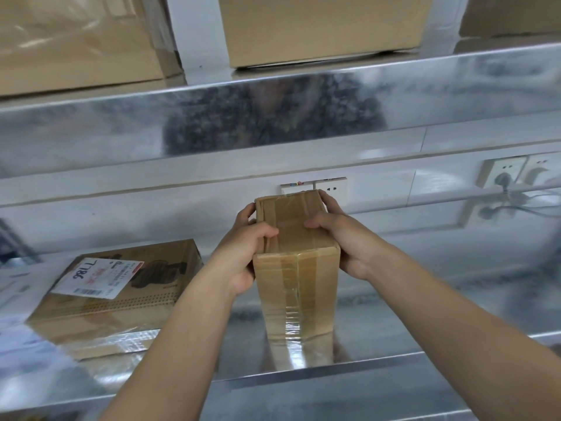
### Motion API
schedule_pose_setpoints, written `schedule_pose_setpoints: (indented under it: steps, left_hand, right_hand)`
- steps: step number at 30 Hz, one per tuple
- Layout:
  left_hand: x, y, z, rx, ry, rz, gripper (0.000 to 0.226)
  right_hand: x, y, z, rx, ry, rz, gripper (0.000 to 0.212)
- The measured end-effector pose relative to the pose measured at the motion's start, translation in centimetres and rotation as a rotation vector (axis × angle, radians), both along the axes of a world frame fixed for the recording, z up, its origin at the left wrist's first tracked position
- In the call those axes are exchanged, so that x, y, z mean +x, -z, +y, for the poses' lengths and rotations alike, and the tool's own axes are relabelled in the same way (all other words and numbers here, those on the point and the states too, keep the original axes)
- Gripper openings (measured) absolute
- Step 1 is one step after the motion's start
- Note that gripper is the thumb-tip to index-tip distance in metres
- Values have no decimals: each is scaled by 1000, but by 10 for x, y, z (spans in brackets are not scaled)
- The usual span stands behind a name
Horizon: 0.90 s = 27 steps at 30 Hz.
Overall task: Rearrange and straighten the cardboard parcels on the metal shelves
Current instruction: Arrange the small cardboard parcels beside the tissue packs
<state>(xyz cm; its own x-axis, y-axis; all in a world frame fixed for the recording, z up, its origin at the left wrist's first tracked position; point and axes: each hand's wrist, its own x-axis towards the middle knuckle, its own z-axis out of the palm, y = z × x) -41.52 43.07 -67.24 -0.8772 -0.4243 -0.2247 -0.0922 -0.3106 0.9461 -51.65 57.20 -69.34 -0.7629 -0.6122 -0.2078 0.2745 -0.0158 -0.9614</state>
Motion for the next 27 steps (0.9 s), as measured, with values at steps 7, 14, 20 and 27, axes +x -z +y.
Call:
schedule_pose_setpoints:
  steps: [7, 14, 20, 27]
  left_hand:
    - [4, 0, 0, -31, 22, 9, 42]
    - [6, 2, -1, -48, 51, 24, 41]
    - [8, 3, -3, -61, 71, 29, 40]
    - [17, 12, -11, -34, 25, -80, 29]
  right_hand:
    - [-2, 2, 1, 10, -25, 16, 93]
    - [-1, 5, 1, 29, -36, 24, 90]
    - [-1, 8, 4, 40, -8, 18, 89]
    - [3, 9, 12, 109, 11, -56, 95]
